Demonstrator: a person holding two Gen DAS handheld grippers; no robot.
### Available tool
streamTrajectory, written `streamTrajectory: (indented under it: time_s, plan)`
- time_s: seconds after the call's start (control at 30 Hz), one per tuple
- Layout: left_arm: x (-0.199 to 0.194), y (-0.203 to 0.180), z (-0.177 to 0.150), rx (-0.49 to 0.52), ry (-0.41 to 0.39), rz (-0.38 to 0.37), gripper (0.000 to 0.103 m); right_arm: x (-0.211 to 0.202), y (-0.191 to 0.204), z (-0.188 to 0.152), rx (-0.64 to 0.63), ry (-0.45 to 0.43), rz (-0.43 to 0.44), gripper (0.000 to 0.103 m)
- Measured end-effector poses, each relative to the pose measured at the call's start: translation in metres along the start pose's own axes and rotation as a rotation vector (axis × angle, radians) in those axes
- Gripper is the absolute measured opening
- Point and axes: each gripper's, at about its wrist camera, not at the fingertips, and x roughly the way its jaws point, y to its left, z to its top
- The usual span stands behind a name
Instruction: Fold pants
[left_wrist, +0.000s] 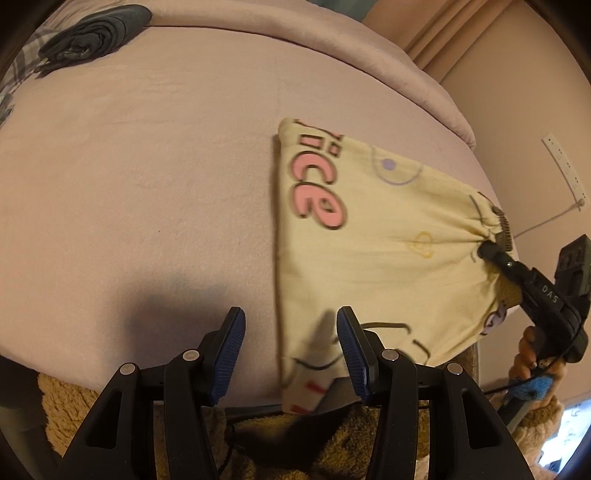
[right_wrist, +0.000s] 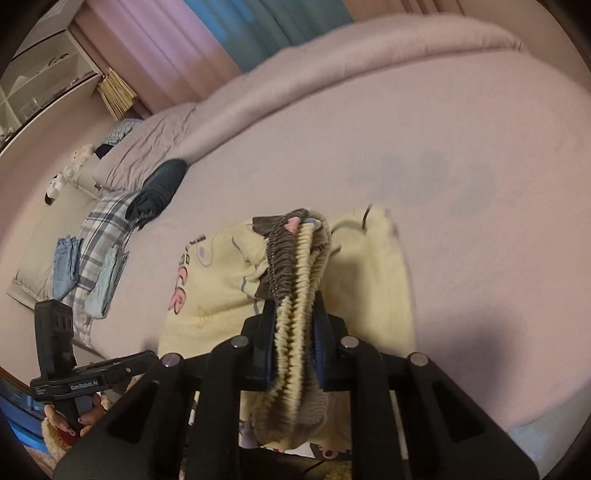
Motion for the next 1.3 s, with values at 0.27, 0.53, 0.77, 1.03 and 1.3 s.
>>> streamTrajectory:
  time_s: [0.27, 0.53, 0.77, 1.03, 1.3]
  plan:
    - [0.011, -0.003, -0.01, 0.015, 0.036, 0.018, 0.05, 0.039, -0.028, -0.014, -0.009, 0.156, -0.147, 0.021]
    - [0.003, -0.003, -0.015, 0.007, -0.022, -0.012, 0.05, 0.012, 0.026, 0.033, -0.141, 0.098, -0.176, 0.06]
    - [0.009, 0.005, -0.028, -0.028, -0.026, -0.067, 0.05, 0.089, 0.12, 0.07, -0.296, 0.196, -0.022, 0.06]
    - [0.016, 0.008, -0.034, -0.022, -0.009, -0.134, 0.016, 0.189, 0.147, 0.055, -0.335, 0.418, -0.013, 0.031]
    - [0.012, 0.006, -0.042, 0.015, 0.002, -0.102, 0.006, 0.196, 0.142, 0.06, -0.328, 0.377, 0.003, 0.011]
